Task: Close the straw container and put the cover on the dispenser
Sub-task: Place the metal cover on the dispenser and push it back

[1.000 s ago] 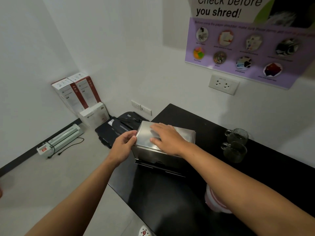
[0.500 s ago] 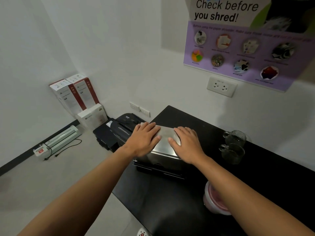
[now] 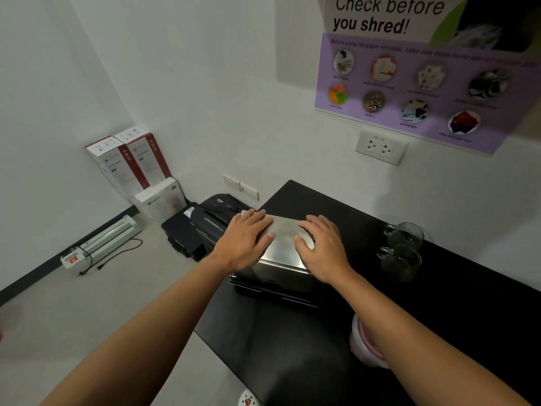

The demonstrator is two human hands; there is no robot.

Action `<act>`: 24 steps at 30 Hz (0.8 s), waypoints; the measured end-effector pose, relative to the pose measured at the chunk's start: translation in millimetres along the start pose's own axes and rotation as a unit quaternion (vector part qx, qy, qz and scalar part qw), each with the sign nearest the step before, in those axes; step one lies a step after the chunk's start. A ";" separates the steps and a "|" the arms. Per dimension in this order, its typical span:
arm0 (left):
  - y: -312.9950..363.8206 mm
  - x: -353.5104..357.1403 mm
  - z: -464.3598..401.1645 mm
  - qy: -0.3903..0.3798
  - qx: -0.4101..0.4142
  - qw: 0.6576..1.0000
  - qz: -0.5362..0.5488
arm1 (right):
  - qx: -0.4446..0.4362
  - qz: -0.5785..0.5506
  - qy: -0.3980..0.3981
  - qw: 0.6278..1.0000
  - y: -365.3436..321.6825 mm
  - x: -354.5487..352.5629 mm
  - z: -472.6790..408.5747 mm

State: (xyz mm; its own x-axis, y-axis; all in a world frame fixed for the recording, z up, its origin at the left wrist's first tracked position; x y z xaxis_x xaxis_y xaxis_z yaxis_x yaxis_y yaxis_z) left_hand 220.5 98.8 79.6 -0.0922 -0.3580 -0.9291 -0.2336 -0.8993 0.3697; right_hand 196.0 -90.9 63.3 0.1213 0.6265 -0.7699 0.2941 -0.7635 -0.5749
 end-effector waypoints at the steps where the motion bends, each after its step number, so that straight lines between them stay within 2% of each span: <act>1: -3.6 -2.0 0.3 -0.001 -0.012 1.000 0.026 | 0.012 -0.009 0.001 1.000 1.6 -0.1 0.7; 5: -23.4 -3.7 8.7 -0.002 -0.059 0.992 0.108 | 0.123 -0.121 0.022 0.985 20.2 -0.6 14.7; 11: -55.7 9.2 36.2 0.002 -0.145 0.955 0.258 | 0.260 -0.274 0.037 0.925 38.1 11.8 56.4; 14: -61.4 11.6 43.1 0.008 -0.150 0.940 0.308 | 0.269 -0.316 0.018 0.910 29.7 24.3 70.3; 18: -61.6 13.0 44.7 -0.004 -0.178 0.917 0.357 | 0.284 -0.331 0.040 0.899 26.6 29.3 77.8; 24: -64.7 11.8 30.4 -0.007 -0.153 0.920 0.361 | 0.285 -0.328 0.073 0.898 26.1 27.7 74.7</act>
State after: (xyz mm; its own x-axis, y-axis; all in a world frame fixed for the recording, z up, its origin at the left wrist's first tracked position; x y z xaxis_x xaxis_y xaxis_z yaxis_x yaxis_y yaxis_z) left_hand 205.2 160.4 44.7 -0.1285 -0.8888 -0.4399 0.1765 -0.4570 0.8718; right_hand 136.2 -105.3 6.3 0.2339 0.9528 -0.1937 -0.1812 -0.1530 -0.9715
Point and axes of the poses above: each hand's wrist, its own z-axis away from the middle knuckle, its own x-axis out of the palm, y = z × x, the point moved 9 cm from there along -z, towards the middle knuckle, and after that the axes turned 10 degrees about -x, right-handed, at the moved point
